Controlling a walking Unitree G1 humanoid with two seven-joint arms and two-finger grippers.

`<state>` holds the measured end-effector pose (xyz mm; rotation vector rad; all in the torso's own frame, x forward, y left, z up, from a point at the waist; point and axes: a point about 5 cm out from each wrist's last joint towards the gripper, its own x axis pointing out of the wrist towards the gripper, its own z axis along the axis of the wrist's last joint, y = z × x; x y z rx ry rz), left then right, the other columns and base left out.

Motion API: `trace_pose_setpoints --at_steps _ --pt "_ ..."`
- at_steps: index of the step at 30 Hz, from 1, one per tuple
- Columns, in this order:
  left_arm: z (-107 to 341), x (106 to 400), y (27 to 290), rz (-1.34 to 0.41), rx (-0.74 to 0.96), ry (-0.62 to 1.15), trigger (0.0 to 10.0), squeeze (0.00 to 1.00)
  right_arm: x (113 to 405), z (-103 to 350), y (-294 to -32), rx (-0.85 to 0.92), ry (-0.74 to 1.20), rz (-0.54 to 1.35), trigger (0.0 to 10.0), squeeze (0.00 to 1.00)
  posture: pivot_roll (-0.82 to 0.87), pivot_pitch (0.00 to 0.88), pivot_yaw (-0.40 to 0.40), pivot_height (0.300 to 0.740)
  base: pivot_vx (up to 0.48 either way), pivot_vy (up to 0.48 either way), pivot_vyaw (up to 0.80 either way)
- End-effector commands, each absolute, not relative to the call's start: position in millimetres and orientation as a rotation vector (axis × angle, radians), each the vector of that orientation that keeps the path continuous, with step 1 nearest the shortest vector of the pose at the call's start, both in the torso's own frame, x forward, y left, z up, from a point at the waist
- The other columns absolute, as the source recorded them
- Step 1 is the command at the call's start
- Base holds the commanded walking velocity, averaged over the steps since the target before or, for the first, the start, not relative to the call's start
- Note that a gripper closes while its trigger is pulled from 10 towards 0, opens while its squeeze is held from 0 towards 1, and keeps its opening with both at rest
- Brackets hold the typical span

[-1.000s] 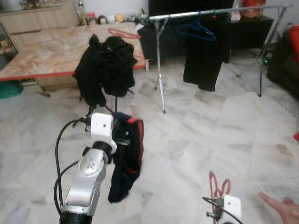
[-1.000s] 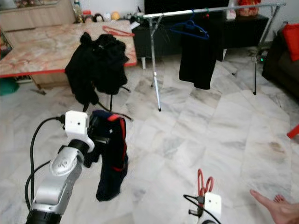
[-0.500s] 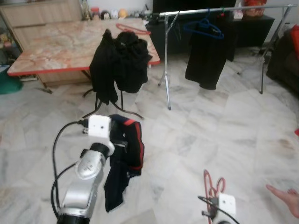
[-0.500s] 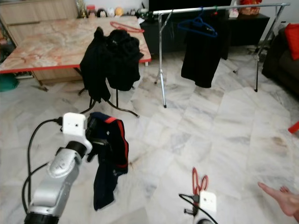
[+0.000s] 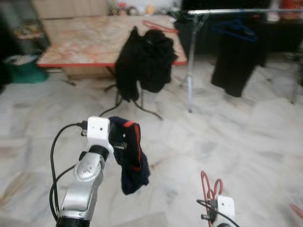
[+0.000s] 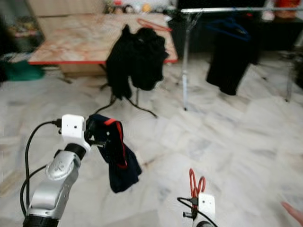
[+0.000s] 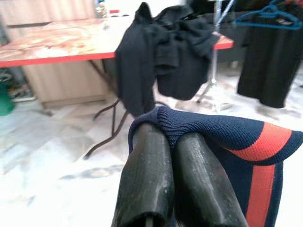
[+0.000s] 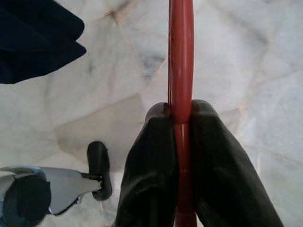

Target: Hang hanger

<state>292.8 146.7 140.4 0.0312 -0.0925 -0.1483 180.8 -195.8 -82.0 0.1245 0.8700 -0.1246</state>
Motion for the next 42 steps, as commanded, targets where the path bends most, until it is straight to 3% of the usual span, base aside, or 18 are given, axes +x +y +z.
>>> trace_pose_setpoints --at_steps 1,14,42 --pt "151 292 144 -0.157 0.021 -0.139 10.0 0.0 181 -83 -189 0.137 0.878 -0.104 10.0 0.0 0.02 0.0 0.005 0.716 0.292 0.0 0.0" --pt "152 293 146 -0.153 0.011 -0.14 10.0 0.0 189 -83 -157 0.108 0.885 -0.036 10.0 0.0 0.02 0.0 -0.003 0.716 0.391 0.0 0.0" --pt "155 293 149 -0.138 0.012 -0.152 10.0 0.0 188 -83 -168 0.097 0.892 -0.035 10.0 0.0 0.03 0.0 -0.013 0.716 0.436 0.0 0.0"
